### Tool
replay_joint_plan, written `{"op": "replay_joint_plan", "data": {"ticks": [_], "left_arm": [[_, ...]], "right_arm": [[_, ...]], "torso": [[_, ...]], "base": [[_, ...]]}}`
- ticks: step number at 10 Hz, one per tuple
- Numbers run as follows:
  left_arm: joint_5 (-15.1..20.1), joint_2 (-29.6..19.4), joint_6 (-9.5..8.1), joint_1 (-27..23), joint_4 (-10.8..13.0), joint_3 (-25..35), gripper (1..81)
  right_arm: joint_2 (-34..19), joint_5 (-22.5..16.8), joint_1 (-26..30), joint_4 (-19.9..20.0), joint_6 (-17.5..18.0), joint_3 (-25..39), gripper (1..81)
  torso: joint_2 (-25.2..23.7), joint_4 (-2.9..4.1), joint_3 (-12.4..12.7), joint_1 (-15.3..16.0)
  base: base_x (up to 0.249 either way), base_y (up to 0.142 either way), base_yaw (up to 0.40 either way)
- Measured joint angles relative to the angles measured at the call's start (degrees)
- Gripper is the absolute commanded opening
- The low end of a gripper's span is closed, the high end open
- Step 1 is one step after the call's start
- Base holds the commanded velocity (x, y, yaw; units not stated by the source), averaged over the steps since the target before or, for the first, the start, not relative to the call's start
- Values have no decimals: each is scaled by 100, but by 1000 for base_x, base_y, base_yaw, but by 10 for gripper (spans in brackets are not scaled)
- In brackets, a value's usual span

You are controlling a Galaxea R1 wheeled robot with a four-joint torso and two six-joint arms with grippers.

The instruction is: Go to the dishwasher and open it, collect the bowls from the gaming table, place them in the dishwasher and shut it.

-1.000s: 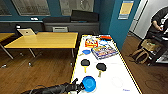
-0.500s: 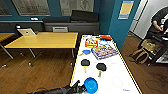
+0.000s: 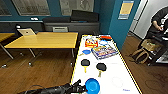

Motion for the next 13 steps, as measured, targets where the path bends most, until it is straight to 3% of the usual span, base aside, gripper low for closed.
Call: {"op": "replay_joint_plan", "data": {"ticks": [3,7,9,13], "left_arm": [[13,-501,0,-211,297,965,10],[123,-1560,-2,-263,662,2024,10],[129,-1987,-2,-128,828,2313,10],[116,-2295,-5,479,1207,2533,10]], "right_arm": [[-134,2,-2,0,0,187,10],[-247,7,-50,0,0,347,10],[-250,30,-48,1,2,356,10],[-252,85,-83,1,5,358,10]], "torso": [[0,0,0,0],[0,0,0,0],[0,0,0,0],[0,0,0,0]], "base": [[0,0,0],[0,0,0],[0,0,0],[0,0,0]]}}
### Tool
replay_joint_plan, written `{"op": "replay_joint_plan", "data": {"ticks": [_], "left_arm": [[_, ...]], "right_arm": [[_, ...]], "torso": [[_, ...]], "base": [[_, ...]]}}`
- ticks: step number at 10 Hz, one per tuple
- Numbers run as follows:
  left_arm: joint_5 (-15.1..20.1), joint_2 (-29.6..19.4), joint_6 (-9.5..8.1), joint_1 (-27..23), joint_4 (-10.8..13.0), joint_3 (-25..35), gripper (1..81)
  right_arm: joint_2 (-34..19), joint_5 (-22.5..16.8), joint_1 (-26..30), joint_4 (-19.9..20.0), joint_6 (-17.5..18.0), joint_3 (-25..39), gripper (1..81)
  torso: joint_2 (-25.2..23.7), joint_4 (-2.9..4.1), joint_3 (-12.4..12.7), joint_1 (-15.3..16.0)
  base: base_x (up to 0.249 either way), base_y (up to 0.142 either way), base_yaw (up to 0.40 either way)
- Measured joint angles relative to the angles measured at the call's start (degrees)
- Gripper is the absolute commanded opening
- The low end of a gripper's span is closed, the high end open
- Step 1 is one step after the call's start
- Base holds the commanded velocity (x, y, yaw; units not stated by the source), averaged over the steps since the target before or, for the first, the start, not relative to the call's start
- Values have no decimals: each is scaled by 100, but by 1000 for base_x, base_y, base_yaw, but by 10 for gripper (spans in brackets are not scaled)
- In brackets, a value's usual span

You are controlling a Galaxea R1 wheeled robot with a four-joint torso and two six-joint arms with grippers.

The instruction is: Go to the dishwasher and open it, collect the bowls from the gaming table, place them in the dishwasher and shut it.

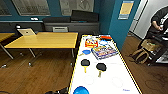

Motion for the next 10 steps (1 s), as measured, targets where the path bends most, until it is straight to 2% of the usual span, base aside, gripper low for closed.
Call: {"op": "replay_joint_plan", "data": {"ticks": [3,6,10], "left_arm": [[-102,-199,2,461,301,67,10],[-157,-394,2,758,566,135,10],[-185,-386,2,1008,773,135,10]], "right_arm": [[-43,5,-24,2,2,0,10],[-43,5,-49,2,4,0,10],[-43,-4,-140,0,6,0,10]], "torso": [[0,0,30,0],[0,0,415,-2],[-2,0,947,-6]], "base": [[0,0,0],[0,0,0],[0,0,0]]}}
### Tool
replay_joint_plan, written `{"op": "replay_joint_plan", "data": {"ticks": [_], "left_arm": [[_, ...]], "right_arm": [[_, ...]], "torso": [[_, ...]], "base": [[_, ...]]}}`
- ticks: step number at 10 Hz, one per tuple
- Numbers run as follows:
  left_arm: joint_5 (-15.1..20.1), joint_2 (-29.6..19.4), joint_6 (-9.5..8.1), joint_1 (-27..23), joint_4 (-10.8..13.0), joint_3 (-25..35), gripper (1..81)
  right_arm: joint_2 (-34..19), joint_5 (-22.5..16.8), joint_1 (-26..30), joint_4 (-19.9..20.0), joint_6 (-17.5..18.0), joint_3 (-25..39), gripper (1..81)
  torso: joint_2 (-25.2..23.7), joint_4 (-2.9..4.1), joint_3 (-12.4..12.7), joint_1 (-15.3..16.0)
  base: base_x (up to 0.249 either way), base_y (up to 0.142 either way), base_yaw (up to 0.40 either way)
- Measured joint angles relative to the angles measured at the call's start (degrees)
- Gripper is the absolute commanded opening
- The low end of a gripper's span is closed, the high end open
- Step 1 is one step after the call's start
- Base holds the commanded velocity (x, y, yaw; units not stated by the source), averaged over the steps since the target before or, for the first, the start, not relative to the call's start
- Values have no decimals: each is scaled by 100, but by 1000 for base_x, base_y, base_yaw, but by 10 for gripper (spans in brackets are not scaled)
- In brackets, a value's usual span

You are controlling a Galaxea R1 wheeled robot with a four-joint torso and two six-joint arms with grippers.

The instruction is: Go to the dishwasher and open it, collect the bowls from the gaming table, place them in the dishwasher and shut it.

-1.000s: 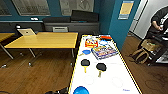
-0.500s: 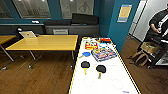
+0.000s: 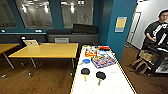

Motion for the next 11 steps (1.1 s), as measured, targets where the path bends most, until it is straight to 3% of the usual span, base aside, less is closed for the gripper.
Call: {"op": "replay_joint_plan", "data": {"ticks": [6,11], "left_arm": [[-39,4,-2,571,551,-151,10],[-502,22,2,1070,959,-562,10]], "right_arm": [[-21,-13,-46,0,-2,-155,10],[-32,-13,-44,0,-2,-218,10]], "torso": [[-2,0,41,-7],[-2,0,41,-7]], "base": [[0,0,0],[0,0,0]]}}
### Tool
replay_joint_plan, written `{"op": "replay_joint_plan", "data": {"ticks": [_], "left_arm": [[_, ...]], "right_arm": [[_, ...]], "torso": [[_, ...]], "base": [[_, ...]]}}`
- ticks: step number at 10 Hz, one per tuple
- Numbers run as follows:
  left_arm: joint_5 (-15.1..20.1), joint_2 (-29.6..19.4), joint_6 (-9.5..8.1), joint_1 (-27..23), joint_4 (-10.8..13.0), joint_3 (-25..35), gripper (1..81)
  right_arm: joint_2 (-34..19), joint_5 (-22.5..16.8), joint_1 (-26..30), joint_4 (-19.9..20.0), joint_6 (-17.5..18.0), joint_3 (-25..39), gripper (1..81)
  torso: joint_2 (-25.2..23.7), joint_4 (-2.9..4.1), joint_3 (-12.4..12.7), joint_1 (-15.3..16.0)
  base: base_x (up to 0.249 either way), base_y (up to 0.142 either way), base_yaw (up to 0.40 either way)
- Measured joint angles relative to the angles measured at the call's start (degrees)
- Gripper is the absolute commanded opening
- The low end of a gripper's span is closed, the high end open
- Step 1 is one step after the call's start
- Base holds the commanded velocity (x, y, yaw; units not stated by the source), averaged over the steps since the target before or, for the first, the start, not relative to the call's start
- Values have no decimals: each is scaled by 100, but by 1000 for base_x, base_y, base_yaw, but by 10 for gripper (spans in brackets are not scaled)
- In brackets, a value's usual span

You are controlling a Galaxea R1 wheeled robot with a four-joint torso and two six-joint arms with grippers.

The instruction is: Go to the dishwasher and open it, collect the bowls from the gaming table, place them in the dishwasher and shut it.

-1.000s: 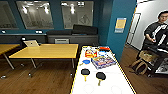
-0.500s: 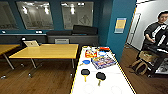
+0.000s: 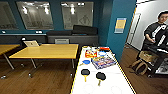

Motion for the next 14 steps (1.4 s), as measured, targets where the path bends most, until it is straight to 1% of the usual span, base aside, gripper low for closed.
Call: {"op": "replay_joint_plan", "data": {"ticks": [4,6,8,10,14], "left_arm": [[-44,128,0,102,44,-85,10],[-55,218,-2,143,74,-182,10],[-44,227,0,234,107,-190,10],[-57,290,-2,217,126,-193,10],[-52,297,0,325,171,-278,10]], "right_arm": [[5,4,2,0,0,0,10],[33,20,46,0,0,0,10],[46,-13,-37,-1,-1,-2,10],[62,-2,13,-1,-1,-63,10],[138,-5,11,-9,-9,-113,10]], "torso": [[0,0,2,0],[2,0,2,2],[-2,0,5,-11],[-5,0,5,-9],[-5,0,5,-9]], "base": [[-32,0,0],[-83,0,0],[-88,0,0],[-93,0,0],[-106,0,0]]}}
